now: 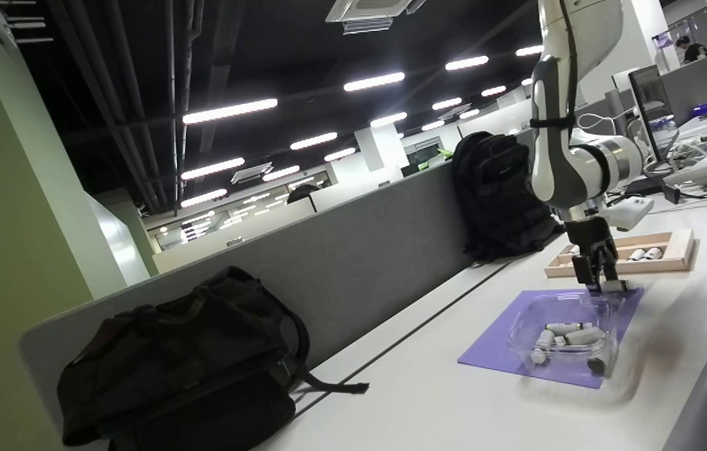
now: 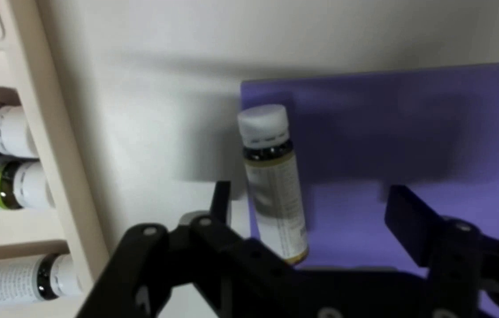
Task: Put the white object into the tray.
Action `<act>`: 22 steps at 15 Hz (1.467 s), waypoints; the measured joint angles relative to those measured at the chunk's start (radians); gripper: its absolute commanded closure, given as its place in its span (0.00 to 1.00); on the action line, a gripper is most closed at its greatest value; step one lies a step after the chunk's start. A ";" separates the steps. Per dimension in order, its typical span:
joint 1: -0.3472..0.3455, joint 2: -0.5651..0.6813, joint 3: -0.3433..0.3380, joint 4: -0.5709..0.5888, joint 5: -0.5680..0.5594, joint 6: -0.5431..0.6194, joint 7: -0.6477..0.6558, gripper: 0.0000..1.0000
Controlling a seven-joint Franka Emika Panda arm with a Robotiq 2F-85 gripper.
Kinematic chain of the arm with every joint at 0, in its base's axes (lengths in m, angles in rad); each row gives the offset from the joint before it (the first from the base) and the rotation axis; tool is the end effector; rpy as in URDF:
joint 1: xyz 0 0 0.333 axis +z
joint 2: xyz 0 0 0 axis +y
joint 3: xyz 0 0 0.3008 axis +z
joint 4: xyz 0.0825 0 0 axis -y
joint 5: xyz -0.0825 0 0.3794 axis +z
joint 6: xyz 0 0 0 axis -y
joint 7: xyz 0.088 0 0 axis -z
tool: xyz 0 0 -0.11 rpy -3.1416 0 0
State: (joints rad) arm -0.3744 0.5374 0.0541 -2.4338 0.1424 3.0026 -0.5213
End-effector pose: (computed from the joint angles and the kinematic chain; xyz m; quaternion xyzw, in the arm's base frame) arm 0.4357 -0.1517 0.0821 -0.9992 -0.0261 -0.0239 0.0164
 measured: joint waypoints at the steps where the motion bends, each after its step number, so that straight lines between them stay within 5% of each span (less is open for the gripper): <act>1: 0.017 0.004 -0.026 0.008 -0.019 -0.015 0.040 0.49; 8: 0.133 0.006 -0.158 0.052 -0.037 -0.041 0.322 0.95; 14: 0.102 -0.003 -0.137 0.109 0.098 -0.183 0.449 0.93; 22: 0.005 -0.122 -0.152 0.129 0.305 -0.230 0.510 0.93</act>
State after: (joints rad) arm -0.3691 0.4156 -0.0974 -2.3049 0.4475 2.7730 -0.0110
